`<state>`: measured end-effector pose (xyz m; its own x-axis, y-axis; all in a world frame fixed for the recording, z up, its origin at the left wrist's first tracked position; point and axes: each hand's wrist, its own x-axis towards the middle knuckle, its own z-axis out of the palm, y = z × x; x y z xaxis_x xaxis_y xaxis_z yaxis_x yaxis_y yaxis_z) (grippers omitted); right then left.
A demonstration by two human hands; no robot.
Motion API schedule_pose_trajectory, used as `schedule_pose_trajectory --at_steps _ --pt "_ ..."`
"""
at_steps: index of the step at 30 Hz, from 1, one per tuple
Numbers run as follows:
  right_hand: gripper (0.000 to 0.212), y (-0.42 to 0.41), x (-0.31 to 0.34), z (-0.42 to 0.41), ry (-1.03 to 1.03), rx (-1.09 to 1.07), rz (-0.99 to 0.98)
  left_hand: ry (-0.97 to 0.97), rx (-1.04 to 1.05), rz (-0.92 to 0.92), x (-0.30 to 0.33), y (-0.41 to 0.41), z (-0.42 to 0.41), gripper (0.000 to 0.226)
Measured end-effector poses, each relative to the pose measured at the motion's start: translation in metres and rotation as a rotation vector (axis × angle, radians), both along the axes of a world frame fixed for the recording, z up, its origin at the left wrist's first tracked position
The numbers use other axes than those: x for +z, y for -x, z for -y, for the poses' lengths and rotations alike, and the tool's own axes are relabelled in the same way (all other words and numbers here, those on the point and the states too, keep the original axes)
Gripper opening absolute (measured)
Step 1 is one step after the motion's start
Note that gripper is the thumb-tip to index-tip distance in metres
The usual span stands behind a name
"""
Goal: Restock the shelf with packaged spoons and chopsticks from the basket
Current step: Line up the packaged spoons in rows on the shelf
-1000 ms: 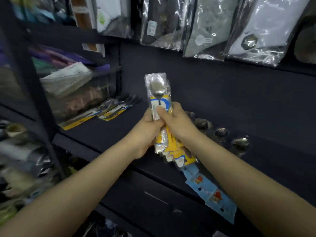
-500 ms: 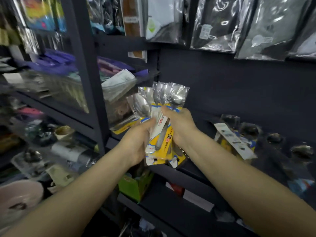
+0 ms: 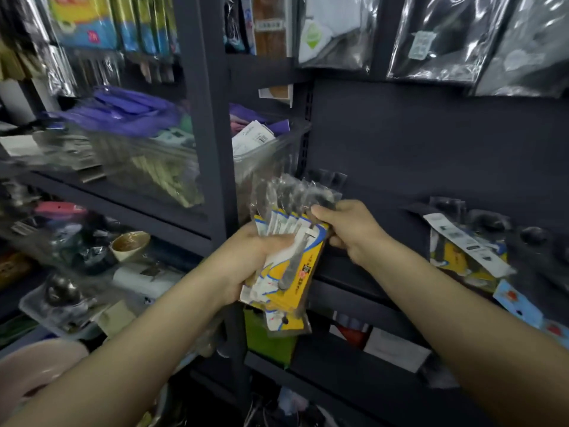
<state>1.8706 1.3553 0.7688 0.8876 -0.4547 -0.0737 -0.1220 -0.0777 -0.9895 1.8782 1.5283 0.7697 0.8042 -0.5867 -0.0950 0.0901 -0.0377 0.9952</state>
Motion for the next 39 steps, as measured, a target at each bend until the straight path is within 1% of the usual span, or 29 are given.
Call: schedule_pose_trajectory --at_steps 3,5,7,9,11,12,13,14,16,17,19,21,23,24,27,28,31,32,33,34,35,36,37,38,39 --pt "0.009 0.001 -0.002 0.008 -0.135 -0.039 -0.087 -0.022 0.013 -0.041 -0.005 -0.005 -0.007 0.014" --pt "0.015 -0.002 -0.003 0.009 -0.258 -0.032 -0.097 -0.025 -0.001 -0.034 -0.008 -0.007 -0.009 0.017" --pt "0.021 -0.005 -0.001 0.011 -0.309 -0.039 -0.073 -0.036 -0.002 0.010 -0.011 -0.008 -0.012 0.016" --pt "0.023 -0.005 0.004 0.019 -0.253 -0.095 -0.047 -0.105 0.053 0.151 -0.015 -0.010 -0.015 0.018" --pt "0.026 -0.002 0.008 0.031 -0.157 -0.179 -0.029 -0.218 0.126 0.298 -0.015 -0.011 -0.018 0.036" --pt "0.027 -0.002 0.007 0.038 -0.118 -0.216 -0.033 -0.266 0.155 0.336 -0.015 -0.011 -0.019 0.047" --pt "0.027 -0.002 0.005 0.045 -0.091 -0.245 -0.038 -0.281 0.154 0.351 -0.013 -0.010 -0.021 0.055" --pt "0.025 -0.001 0.003 0.048 -0.068 -0.267 -0.043 -0.274 0.130 0.361 -0.013 -0.009 -0.023 0.056" --pt "0.020 -0.006 -0.003 0.052 -0.075 -0.293 -0.042 -0.215 0.066 0.332 -0.011 -0.006 -0.026 0.049" --pt "0.019 -0.010 -0.006 0.052 -0.105 -0.294 -0.039 -0.173 0.047 0.290 -0.010 -0.005 -0.028 0.052" --pt "0.020 -0.016 -0.007 0.044 -0.169 -0.240 -0.035 -0.080 0.041 0.214 -0.009 -0.008 -0.033 0.067" --pt "0.020 -0.022 -0.006 0.032 -0.199 -0.132 -0.041 -0.012 0.043 0.208 -0.005 -0.010 -0.038 0.063" --pt "0.018 -0.029 -0.004 0.021 -0.192 -0.060 -0.052 0.014 0.047 0.189 -0.002 -0.009 -0.041 0.057" --pt "0.015 -0.033 -0.005 0.018 -0.144 -0.054 -0.067 0.009 0.051 0.177 -0.002 -0.007 -0.043 0.052" --pt "0.009 -0.043 -0.007 0.017 0.210 -0.113 -0.156 -0.044 0.043 0.153 -0.007 -0.002 -0.043 0.038" --pt "0.013 -0.042 -0.006 0.018 0.294 -0.136 -0.175 -0.047 0.041 0.144 -0.008 -0.001 -0.043 0.033" --pt "0.023 -0.038 -0.003 0.025 0.369 -0.173 -0.128 -0.003 0.053 0.094 -0.009 -0.001 -0.040 0.023" --pt "0.025 -0.031 0.001 0.026 0.329 -0.191 -0.079 0.005 0.061 0.084 -0.008 -0.001 -0.038 0.023" --pt "0.028 -0.024 0.004 0.027 0.197 -0.207 -0.019 0.007 0.066 0.088 -0.008 -0.002 -0.036 0.023" --pt "0.030 -0.012 0.009 0.025 0.009 -0.201 0.012 0.006 0.072 0.097 -0.007 -0.002 -0.032 0.024" --pt "0.033 0.001 0.012 0.022 -0.161 -0.162 0.006 0.004 0.080 0.108 -0.007 -0.003 -0.027 0.024" --pt "0.039 0.016 0.016 0.017 -0.239 -0.102 -0.035 0.003 0.089 0.116 -0.007 -0.003 -0.021 0.025" --pt "0.045 0.027 0.015 0.014 -0.218 -0.044 -0.087 0.010 0.092 0.121 -0.006 -0.004 -0.013 0.024" --pt "0.045 0.039 0.015 0.008 -0.151 0.000 -0.126 0.019 0.088 0.120 -0.006 -0.004 -0.005 0.023" --pt "0.040 0.046 0.014 0.004 -0.081 0.029 -0.142 0.029 0.076 0.121 -0.005 -0.004 0.004 0.022"
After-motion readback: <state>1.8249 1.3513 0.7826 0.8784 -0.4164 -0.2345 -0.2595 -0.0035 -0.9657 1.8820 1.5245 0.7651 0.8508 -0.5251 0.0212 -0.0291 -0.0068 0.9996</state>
